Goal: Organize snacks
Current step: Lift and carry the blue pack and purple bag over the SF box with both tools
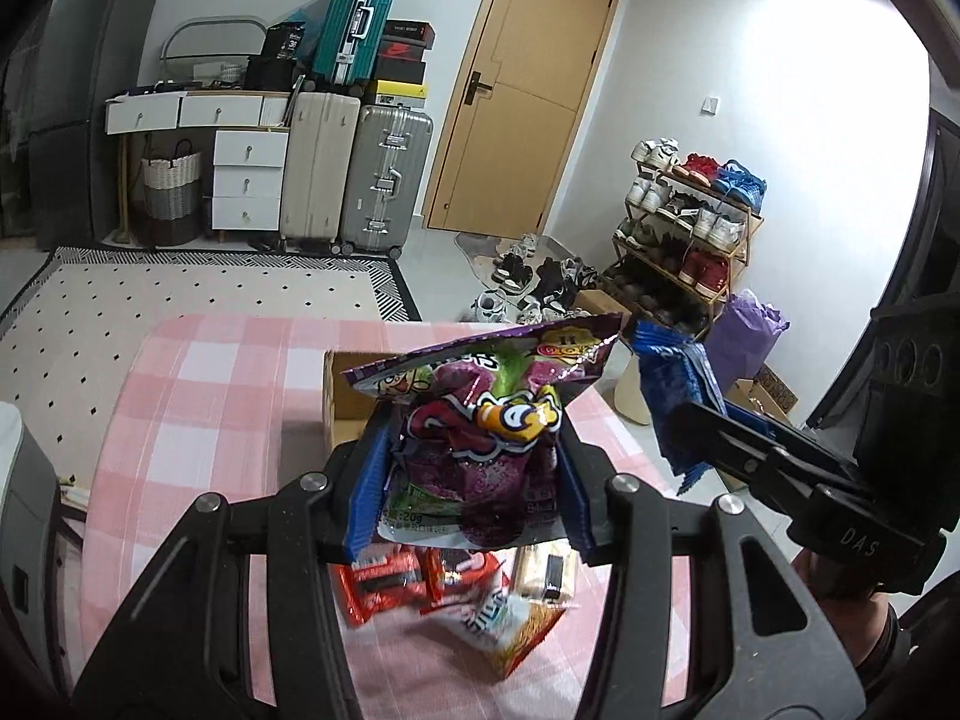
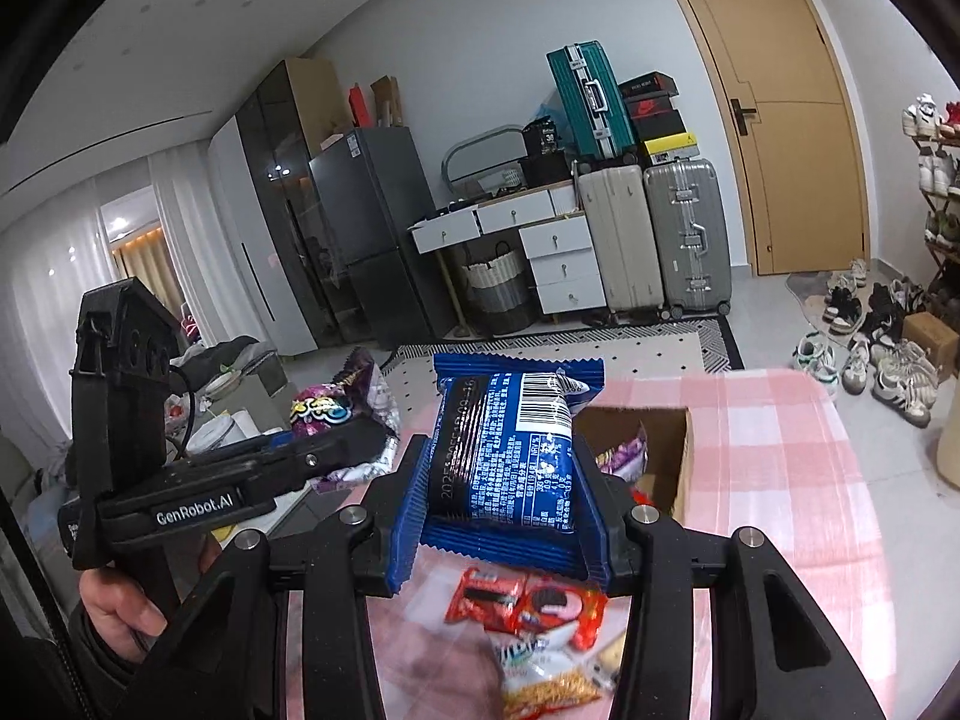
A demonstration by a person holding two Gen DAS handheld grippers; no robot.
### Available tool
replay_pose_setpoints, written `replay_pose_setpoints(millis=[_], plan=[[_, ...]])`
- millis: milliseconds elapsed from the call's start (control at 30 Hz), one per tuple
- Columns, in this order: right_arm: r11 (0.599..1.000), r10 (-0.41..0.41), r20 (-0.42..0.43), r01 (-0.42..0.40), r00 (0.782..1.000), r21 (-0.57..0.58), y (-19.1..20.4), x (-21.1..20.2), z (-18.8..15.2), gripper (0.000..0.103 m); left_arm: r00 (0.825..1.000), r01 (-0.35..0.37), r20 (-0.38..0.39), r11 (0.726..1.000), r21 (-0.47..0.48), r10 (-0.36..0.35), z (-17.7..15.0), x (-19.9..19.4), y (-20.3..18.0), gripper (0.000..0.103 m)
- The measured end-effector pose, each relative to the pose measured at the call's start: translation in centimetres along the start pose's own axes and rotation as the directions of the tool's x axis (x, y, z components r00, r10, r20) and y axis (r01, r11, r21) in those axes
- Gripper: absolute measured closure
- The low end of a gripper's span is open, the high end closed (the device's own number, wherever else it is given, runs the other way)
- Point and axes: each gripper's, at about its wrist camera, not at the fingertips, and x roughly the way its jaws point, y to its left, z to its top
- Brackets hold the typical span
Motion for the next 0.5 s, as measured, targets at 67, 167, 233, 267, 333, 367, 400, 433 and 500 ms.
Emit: replay_pose_setpoints(millis=[67,167,233,267,333,367,400,433,500], plan=[[1.000,-0.003,0.004,0.003,1.000,-0.011,0.0,0.5,0.9,0.059,1.000,-0.003,-0.002,1.000,0.004,0.003,1.0,0.6,0.0,0.057],[1.000,-0.005,0.008,0.005,1.000,-0.026,-0.1,1.3,1.9,0.059,1.000,-0.012,-0.010,1.000,0.009,0.012,2.3,2.5,-0.1,0.057],[0.999,-0.011,0.003,0.011,1.000,-0.036,-0.4,2.2,2.6,0.059,1.000,-0.019,-0.020,1.000,0.008,0.019,3.2,3.7,0.2,0.057],[0.999,-0.013,-0.001,0.013,1.000,-0.039,-0.6,2.7,2.9,0.059,0.999,-0.023,-0.026,1.000,0.006,0.023,3.6,4.4,0.4,0.057],[0.999,-0.015,-0.011,0.014,1.000,-0.041,-1.0,3.9,3.5,0.059,0.999,-0.027,-0.033,1.000,-0.001,0.027,4.2,5.9,1.0,0.057],[0.999,-0.016,-0.015,0.016,1.000,-0.041,-1.3,4.6,3.8,0.059,0.999,-0.029,-0.038,1.000,-0.003,0.029,4.3,6.5,1.2,0.057],[0.999,-0.017,-0.021,0.016,1.000,-0.042,-1.5,5.2,4.1,0.059,0.998,-0.031,-0.045,1.000,-0.004,0.031,4.6,7.3,1.5,0.057],[0.999,-0.018,-0.026,0.017,1.000,-0.041,-1.9,6.0,4.3,0.059,0.998,-0.032,-0.052,0.999,-0.008,0.032,4.6,8.0,1.7,0.057],[0.999,-0.020,-0.036,0.019,0.999,-0.041,-2.4,7.2,4.6,0.059,0.998,-0.031,-0.064,0.999,-0.012,0.030,5.1,9.4,2.0,0.057]])
